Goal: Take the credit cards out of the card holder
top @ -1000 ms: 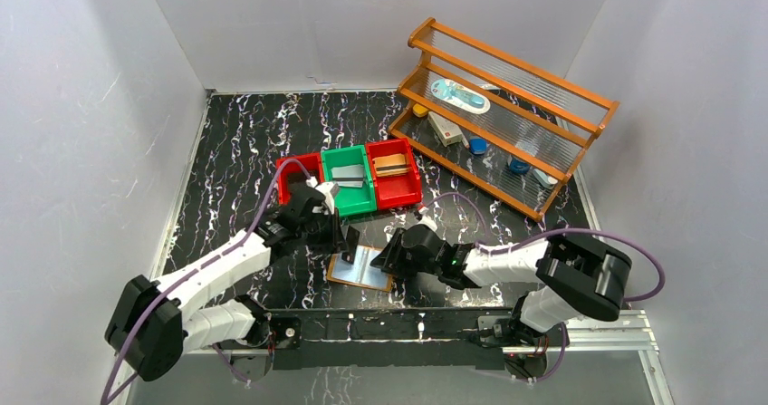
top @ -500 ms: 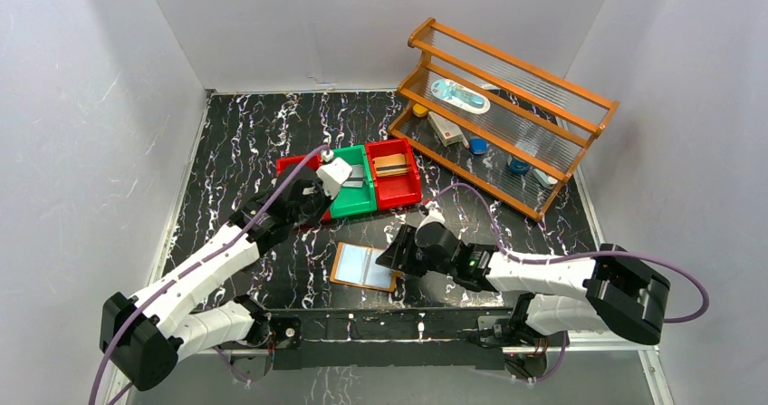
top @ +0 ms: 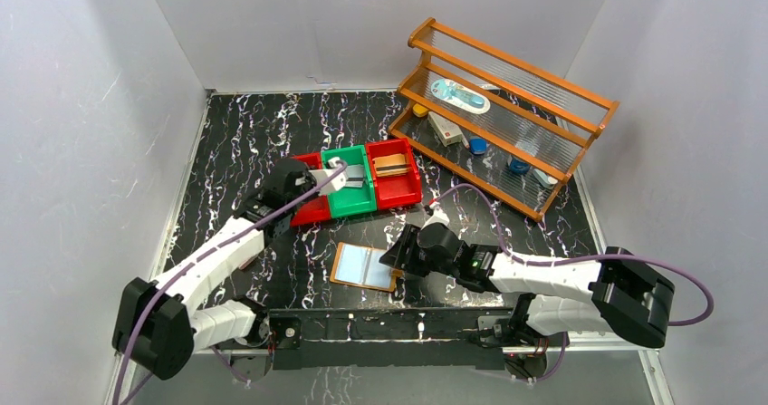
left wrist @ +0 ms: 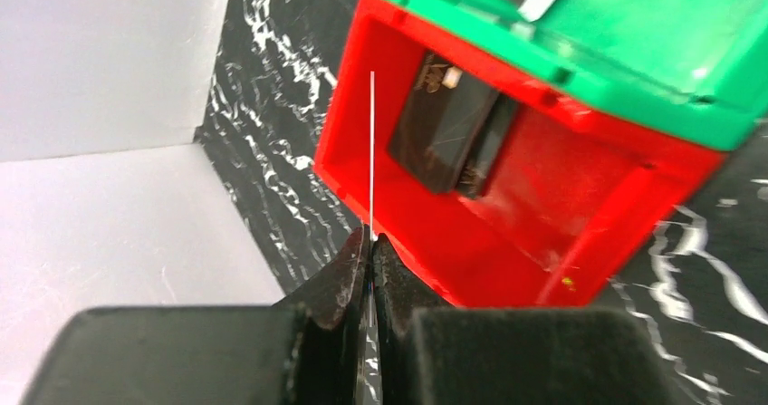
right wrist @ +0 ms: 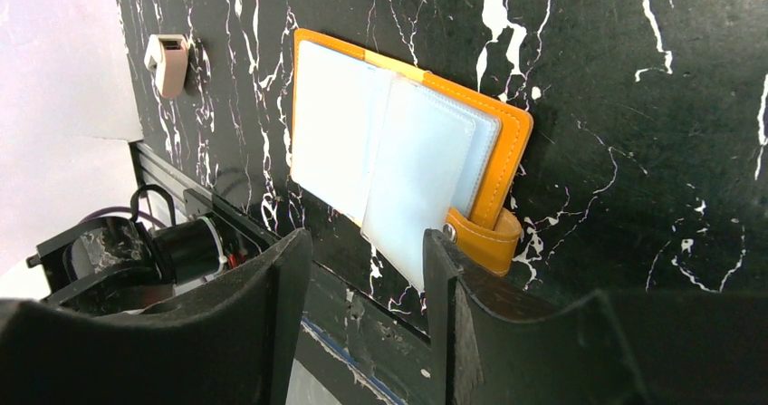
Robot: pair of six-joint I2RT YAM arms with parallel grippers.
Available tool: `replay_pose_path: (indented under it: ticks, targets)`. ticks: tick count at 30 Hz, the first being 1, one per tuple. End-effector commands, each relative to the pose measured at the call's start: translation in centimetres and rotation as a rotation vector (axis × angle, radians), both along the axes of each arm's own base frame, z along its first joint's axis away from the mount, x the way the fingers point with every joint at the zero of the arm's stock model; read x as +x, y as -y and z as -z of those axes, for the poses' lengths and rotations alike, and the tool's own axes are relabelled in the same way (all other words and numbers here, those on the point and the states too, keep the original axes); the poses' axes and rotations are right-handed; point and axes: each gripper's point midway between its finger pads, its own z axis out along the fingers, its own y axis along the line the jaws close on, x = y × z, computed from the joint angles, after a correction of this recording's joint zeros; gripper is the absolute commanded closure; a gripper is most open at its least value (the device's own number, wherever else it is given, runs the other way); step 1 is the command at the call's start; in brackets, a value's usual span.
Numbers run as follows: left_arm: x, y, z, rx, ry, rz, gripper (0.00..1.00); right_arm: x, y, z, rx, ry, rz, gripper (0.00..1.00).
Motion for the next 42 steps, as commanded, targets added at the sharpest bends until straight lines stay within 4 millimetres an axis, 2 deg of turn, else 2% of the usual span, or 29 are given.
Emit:
replay_pose_path:
  ticks: [1, 3, 9, 17, 21, 27, 39, 40, 42]
  targets:
    - [3.1, -1.0, -1.4, 0.052, 0.09, 0.054, 1.0, 0.7, 0.3, -1.1, 0.03, 0.021, 0.041, 0.42]
    - [4.1, -1.1, -0.4, 0.032, 0.044, 0.069, 1.0, 0.8, 0.2, -1.3, 0.037, 0.027, 0.049, 0.42]
    - [4.8, 0.4, 2.0, -0.051, -0.049, 0.154, 1.0, 1.0, 0.7, -1.7, 0.034, 0.029, 0.064, 0.41]
    - [6.2, -0.6, 2.9, -0.032, -0.057, 0.139, 1.0, 1.3, 2.2, -1.9, 0.038, 0.051, 0.112, 0.39]
    - [6.6, -0.8, 5.0, -0.037, -0.14, 0.142, 1.0, 1.3, 2.8, -1.9, 0.046, 0.053, 0.13, 0.38]
    - [7.2, -1.4, 5.9, -0.034, -0.099, 0.116, 1.0, 1.5, 3.8, -1.6, 0.047, 0.056, 0.168, 0.38]
    - [8.4, -2.2, 7.8, -0.001, -0.072, 0.071, 1.0, 1.5, 4.1, -1.5, 0.056, 0.049, 0.177, 0.37]
    - [8.4, -2.3, 7.9, -0.002, -0.067, 0.066, 0.99, 1.6, 4.1, -1.5, 0.057, 0.05, 0.179, 0.36]
    - [8.2, -2.4, 8.0, -0.01, -0.063, 0.059, 0.9, 1.6, 4.1, -1.7, 0.063, 0.051, 0.179, 0.36]
